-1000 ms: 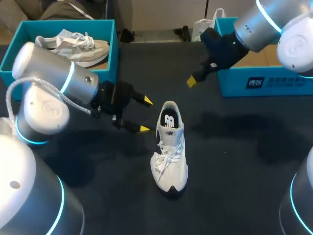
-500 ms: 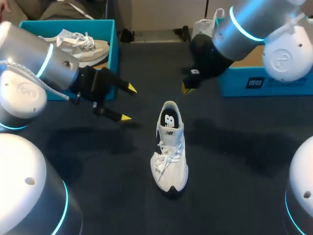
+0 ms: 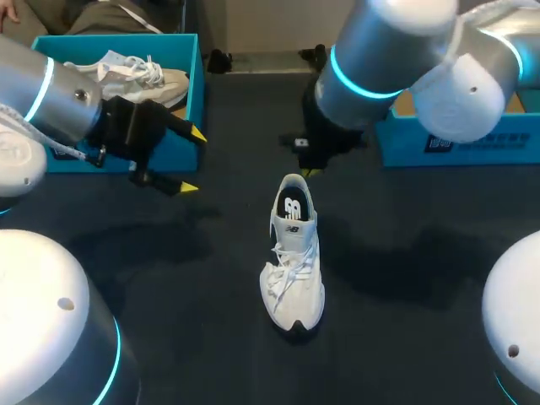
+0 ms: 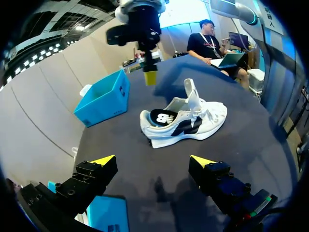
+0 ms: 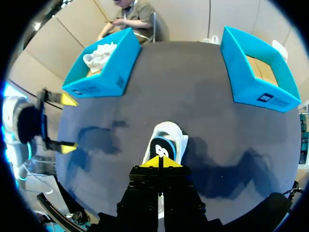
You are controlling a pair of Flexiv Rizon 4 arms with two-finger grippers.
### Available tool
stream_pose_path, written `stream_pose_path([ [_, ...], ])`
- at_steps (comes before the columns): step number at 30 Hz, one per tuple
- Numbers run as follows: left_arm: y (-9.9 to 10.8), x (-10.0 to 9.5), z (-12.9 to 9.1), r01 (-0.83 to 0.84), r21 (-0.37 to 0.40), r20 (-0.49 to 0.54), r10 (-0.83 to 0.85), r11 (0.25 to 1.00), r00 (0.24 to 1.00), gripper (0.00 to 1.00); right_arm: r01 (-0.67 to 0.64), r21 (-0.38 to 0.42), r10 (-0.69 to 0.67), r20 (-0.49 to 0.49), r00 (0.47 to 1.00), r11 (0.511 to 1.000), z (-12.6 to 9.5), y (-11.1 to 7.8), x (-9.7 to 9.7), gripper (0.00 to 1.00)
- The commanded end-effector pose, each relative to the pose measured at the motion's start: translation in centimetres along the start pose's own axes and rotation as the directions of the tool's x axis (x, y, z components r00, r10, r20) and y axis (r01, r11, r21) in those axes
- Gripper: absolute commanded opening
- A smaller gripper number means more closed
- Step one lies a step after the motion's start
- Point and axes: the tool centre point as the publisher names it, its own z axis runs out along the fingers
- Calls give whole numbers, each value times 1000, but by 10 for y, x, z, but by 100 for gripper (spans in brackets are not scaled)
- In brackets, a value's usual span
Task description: Take the shoe out of the shoebox, open the shoe tongue, remove and reinsert the insole, then place the shoe into the shoebox
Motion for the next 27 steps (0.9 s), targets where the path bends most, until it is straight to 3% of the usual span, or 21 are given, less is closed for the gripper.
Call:
stream_pose_path([
  [1, 6, -6, -6, 11, -16, 21, -11, 1000, 1000, 100, -21, 6, 20, 88, 996, 1000, 19, -4, 11, 0],
  [11, 14, -23, -18, 21, -37, 77, -18, 999, 997, 100, -69, 55, 65, 77, 995, 996, 41, -24, 15, 0],
  [27, 18, -27, -29, 38, -17, 101, -36, 999, 994, 100, -81, 143, 65, 118, 991, 986, 71, -47, 16, 0],
])
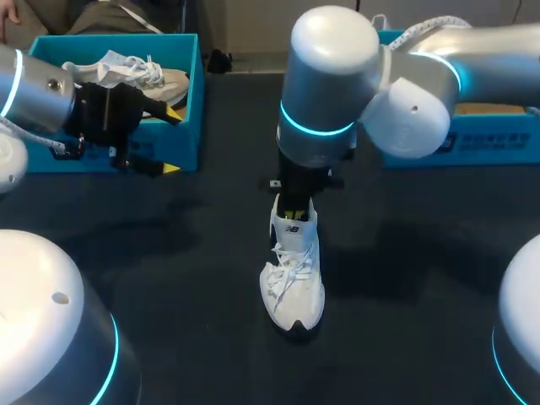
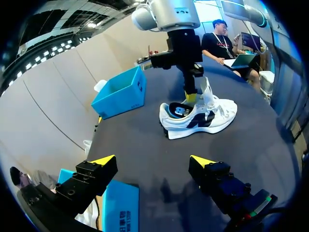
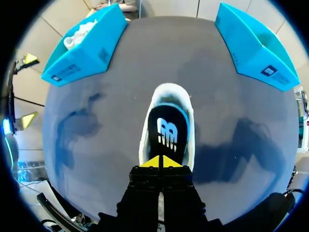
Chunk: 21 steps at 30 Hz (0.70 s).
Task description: Take the shoe out of the shoebox, open the shoe tongue, remove and reinsert the insole, then place the shoe into the shoebox
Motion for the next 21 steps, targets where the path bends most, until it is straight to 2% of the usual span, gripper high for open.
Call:
stream_pose_path([
  [1, 0, 0, 0, -1, -1, -1, 1, 1000, 1000, 100, -6, 23, 6, 8, 1000, 1000, 12, 2, 4, 0],
  [15, 0, 0, 0, -1, -1, -1, 1, 1000, 1000, 100, 11, 70, -14, 44, 999, 997, 41, 4, 0, 0],
  [21, 0, 0, 0, -1, -1, -1, 1, 1000, 1000, 100, 37, 91, -40, 41, 998, 995, 61, 6, -2, 0],
])
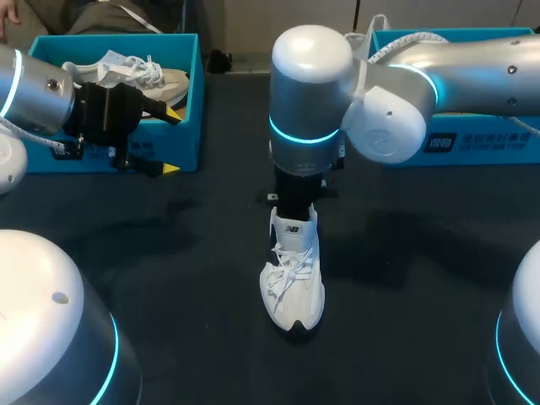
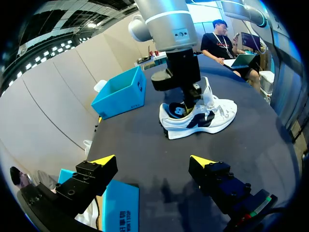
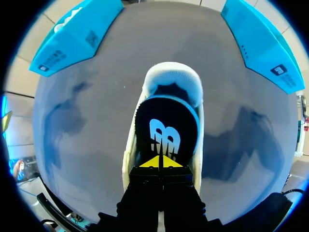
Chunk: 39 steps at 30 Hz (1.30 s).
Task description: Take the shoe out of the shoebox, open the shoe tongue, remove and reinsert the insole, then place the shoe into the shoebox
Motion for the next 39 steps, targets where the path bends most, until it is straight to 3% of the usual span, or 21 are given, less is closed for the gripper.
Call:
stream_pose_path([
  [1, 0, 0, 0, -1, -1, -1, 1, 1000, 1000, 100, 3, 16, -3, -5, 1000, 1000, 16, 4, 4, 0],
  [4, 0, 0, 0, -1, -1, -1, 1, 1000, 1000, 100, 2, 12, -2, -13, 1000, 1000, 17, 4, 3, 0],
  [9, 0, 0, 0, -1, -1, -1, 1, 1000, 1000, 100, -13, -30, 13, -2, 1000, 999, 0, -1, 1, 0],
  [18, 0, 0, 0, -1, -1, -1, 1, 1000, 1000, 100, -14, -81, 22, 101, 995, 997, -15, 3, -5, 0],
  [27, 0, 0, 0, -1, -1, -1, 1, 1000, 1000, 100, 10, -139, 7, 123, 992, 990, 2, 16, -8, 0],
  [39, 0, 0, 0, -1, -1, -1, 1, 1000, 1000, 100, 7, -109, 3, 92, 996, 994, 35, 17, -6, 0],
])
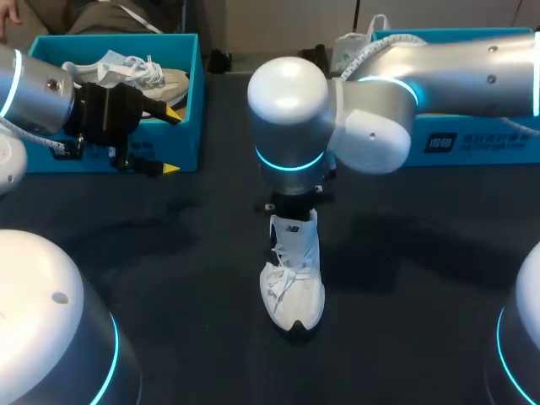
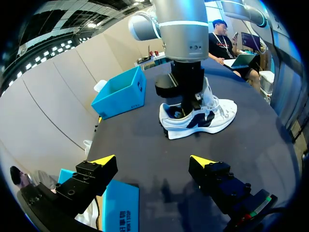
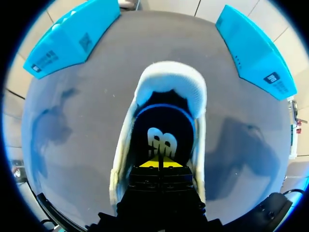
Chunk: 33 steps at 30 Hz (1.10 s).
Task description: Take the shoe out of the shoebox, open the shoe tongue, remove and reinsert the insole, then place the shoe into the shoebox
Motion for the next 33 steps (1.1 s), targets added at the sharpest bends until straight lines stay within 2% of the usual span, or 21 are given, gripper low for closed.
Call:
stream_pose_path([
  [1, 0, 0, 0, 0, -1, -1, 0, 1000, 1000, 100, -3, 10, 3, -9, 1000, 1000, 9, 1, 3, 0],
  [8, 0, 0, 0, 0, -1, -1, 0, 1000, 1000, 100, -18, -52, 19, 18, 1000, 998, -21, 3, -1, 0],
  [12, 0, 0, 0, 0, -1, -1, 0, 1000, 1000, 100, -10, -81, 11, 19, 1000, 997, -26, 12, -4, 0],
  [19, 0, 0, 0, 0, -1, -1, 0, 1000, 1000, 100, 27, -110, -24, 25, 999, 994, -14, 31, -6, 0],
  [22, 0, 0, 0, 0, -1, -1, 0, 1000, 1000, 100, 43, -99, -40, 38, 998, 994, -4, 36, -7, 0],
  [33, 0, 0, 0, 0, -1, -1, 0, 1000, 1000, 100, 66, -50, -65, 22, 998, 997, 30, 35, -6, 0],
])
